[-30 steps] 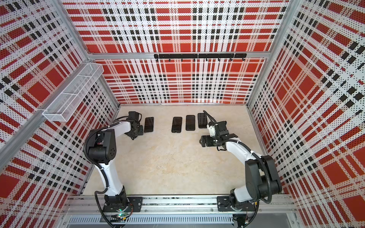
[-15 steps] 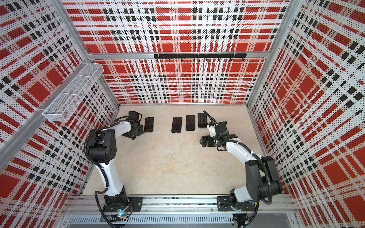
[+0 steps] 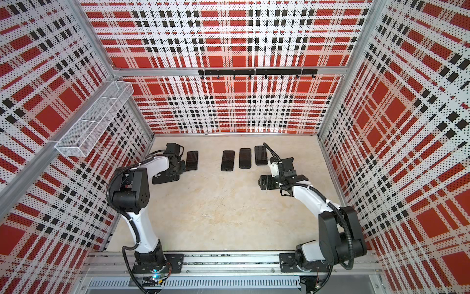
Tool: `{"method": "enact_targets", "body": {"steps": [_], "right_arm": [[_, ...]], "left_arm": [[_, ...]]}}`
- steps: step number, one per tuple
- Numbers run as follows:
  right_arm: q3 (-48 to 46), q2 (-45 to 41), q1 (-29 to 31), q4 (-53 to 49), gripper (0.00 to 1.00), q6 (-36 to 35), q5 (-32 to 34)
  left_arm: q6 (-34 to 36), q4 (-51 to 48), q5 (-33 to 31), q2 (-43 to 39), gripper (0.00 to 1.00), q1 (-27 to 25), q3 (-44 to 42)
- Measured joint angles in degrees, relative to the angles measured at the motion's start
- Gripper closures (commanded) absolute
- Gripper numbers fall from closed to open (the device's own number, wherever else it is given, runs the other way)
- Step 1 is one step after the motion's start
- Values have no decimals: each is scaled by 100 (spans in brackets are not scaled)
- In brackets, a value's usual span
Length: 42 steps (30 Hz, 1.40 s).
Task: Put the phone into the phone case
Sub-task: 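Grasp the rim of the empty black case with the left gripper, then lift the empty black case and carry it toward the table center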
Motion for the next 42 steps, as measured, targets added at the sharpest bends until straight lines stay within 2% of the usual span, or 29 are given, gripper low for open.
{"method": "enact_targets", "body": {"steps": [10,11,15,21,25,34,42], "right_arm": [[0,0,0,87,9,-9,11],[0,0,0,87,9,-13,13],[0,0,0,90,9,-35,9],[-7,-2,0,85,9,-68,26],[-105,-63,0,79,9,-70,66],[-144,-68,0,63,8,-70,94],[-144,-68,0,63,9,-70,101]], "left_arm": [[-479,-391,131,-1154,89,-940,-407],[-522,-437,114,-1224,87,-1060,-442],[-651,-610,-44,-1311,66,-1403,-538],[-463,-658,-214,-1049,54,-730,-562],[-162,-678,-262,-623,52,-358,-442],[317,-702,-190,-2,56,-203,-15],[501,-695,-146,286,66,-114,197]]}}
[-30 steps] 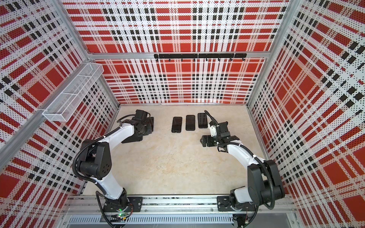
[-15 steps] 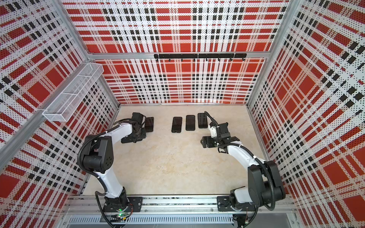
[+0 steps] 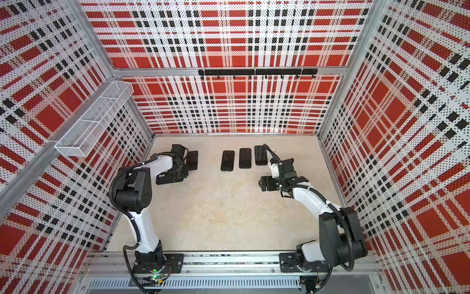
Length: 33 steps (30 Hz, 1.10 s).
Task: Put the phone into the phone case
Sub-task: 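Lift the empty black case and carry it toward the table center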
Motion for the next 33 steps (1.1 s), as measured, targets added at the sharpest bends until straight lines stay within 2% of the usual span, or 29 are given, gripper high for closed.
{"method": "enact_targets", "body": {"steps": [15,22,29,33], "right_arm": [[0,17,0,17,9,0,2],[0,42,0,39,9,2,-4],[0,85,0,129,9,7,-94],[0,90,0,170,9,4,-81]], "left_arm": [[13,103,55,177,94,-31,195],[-170,46,160,-168,96,-170,-229],[-522,-181,306,-898,99,-763,-732],[-929,-177,474,-1386,100,-1392,-1008]]}}
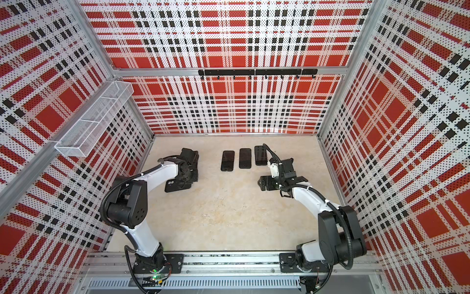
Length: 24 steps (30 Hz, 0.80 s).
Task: Put the phone into the phone case
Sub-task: 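Lift the empty black case and carry it toward the table center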
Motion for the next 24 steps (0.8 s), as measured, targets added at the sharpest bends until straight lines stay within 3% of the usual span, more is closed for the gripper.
{"method": "enact_targets", "body": {"steps": [5,12,20,21,24], "right_arm": [[0,13,-85,66,9,9,59],[-24,-63,-470,96,9,-9,66],[-278,-667,-855,11,8,-122,63],[-293,-717,-868,0,8,-127,63],[-308,-761,-874,-22,3,-114,63]], "left_arm": [[-782,122,291,-319,100,-1106,-278],[-1869,538,664,-120,100,-2621,-74],[-2258,1123,1056,1025,100,-3045,450],[-2262,1139,1069,1115,94,-3067,474],[-2262,1152,1088,1172,63,-3097,557]]}}
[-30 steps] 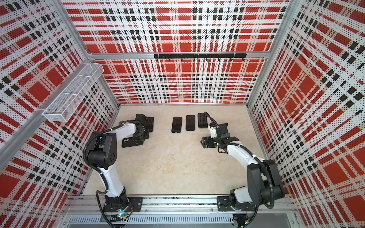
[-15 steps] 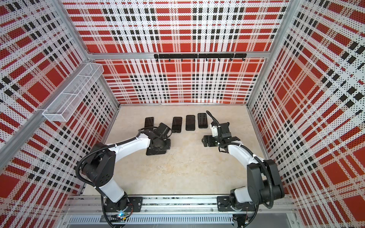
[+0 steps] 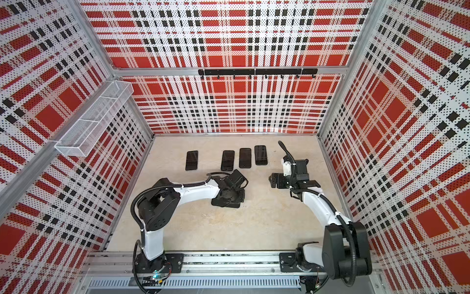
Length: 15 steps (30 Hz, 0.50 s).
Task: Put the phone into the phone case
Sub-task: 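Lift the empty black case and carry it toward the table center, then lower the empty black case onto the table center and open the left gripper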
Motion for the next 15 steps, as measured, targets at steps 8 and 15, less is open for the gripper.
{"method": "enact_targets", "body": {"steps": [8,15], "right_arm": [[-260,-365,0,116,0,385,87],[-328,-710,0,315,0,640,76]], "left_arm": [[240,-94,-107,-46,2,76,201],[984,-378,-400,-319,2,769,260]]}}
